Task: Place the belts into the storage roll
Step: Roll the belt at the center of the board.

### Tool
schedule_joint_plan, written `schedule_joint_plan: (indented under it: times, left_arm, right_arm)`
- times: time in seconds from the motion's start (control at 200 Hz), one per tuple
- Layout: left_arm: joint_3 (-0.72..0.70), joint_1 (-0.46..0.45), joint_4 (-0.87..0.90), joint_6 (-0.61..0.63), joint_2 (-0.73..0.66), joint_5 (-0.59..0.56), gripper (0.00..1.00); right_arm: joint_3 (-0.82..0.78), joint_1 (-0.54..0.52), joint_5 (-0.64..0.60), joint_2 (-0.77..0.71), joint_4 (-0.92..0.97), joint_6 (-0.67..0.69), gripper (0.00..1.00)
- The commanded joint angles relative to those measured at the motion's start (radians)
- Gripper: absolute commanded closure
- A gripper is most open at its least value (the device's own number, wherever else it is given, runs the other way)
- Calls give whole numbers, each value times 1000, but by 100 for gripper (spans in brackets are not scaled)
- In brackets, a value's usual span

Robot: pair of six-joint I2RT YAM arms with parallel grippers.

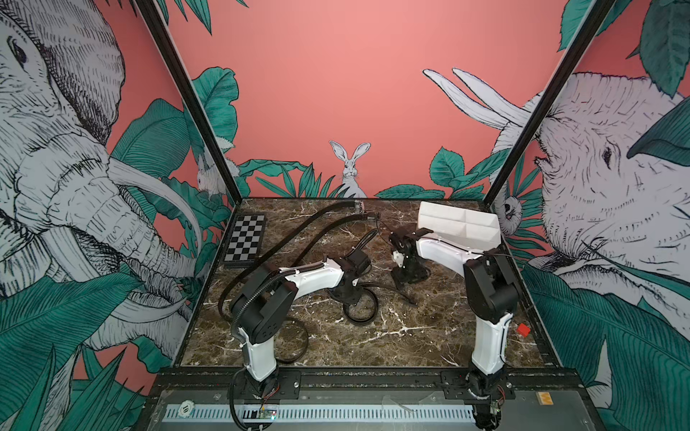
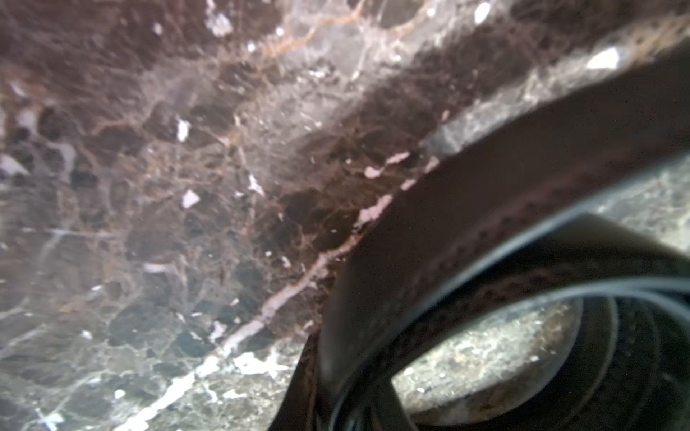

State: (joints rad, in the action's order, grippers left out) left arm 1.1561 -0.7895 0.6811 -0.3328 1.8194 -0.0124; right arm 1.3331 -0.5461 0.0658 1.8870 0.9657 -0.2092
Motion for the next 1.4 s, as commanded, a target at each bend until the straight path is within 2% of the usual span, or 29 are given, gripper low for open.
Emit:
schedule_joint_plan:
  times: [0.0,0.075,0.23,0.365,0.55,0.65,0.725,0.795,0.94,1.01,1.115,1.396]
  left_arm:
    - [4,29,32,46,46,-154,100]
    - [15,30,39,59,52,-163,100]
    - [36,33,41,73,64,-183,100]
    - [50,36,43,76,71,-193,100]
    - [58,35,46,79,80,-201,100]
    - [65,36,50,80,91,-204,100]
    - [70,37,50,80,97,-203,100]
    - [66,38,49,77,102,-200,100]
    - [53,48,54,69,118,-190,100]
    - [49,58,67,56,131,-193,97]
    - [42,74,87,38,149,-195,86]
    - [40,126,117,1,205,-210,85]
  right_arm:
    - [-67,-19,-23,-112,9,-48,28]
    - [-70,-18,-44,-158,-48,-31,25]
    - [-57,-26,54,-150,-177,-18,25]
    - [-49,-52,134,-99,-259,-24,29]
    - [-46,-90,172,-68,-330,-28,34]
    - [-40,-95,181,-37,-344,-31,41]
    - [-33,-97,175,0,-344,-28,49]
    - [-28,-97,155,33,-329,-23,60]
    - [-35,-96,123,55,-318,-19,90]
    - [-55,-94,97,37,-313,-20,100]
    - [-88,-81,89,13,-315,-15,100]
    - [-154,-50,84,-30,-319,-13,100]
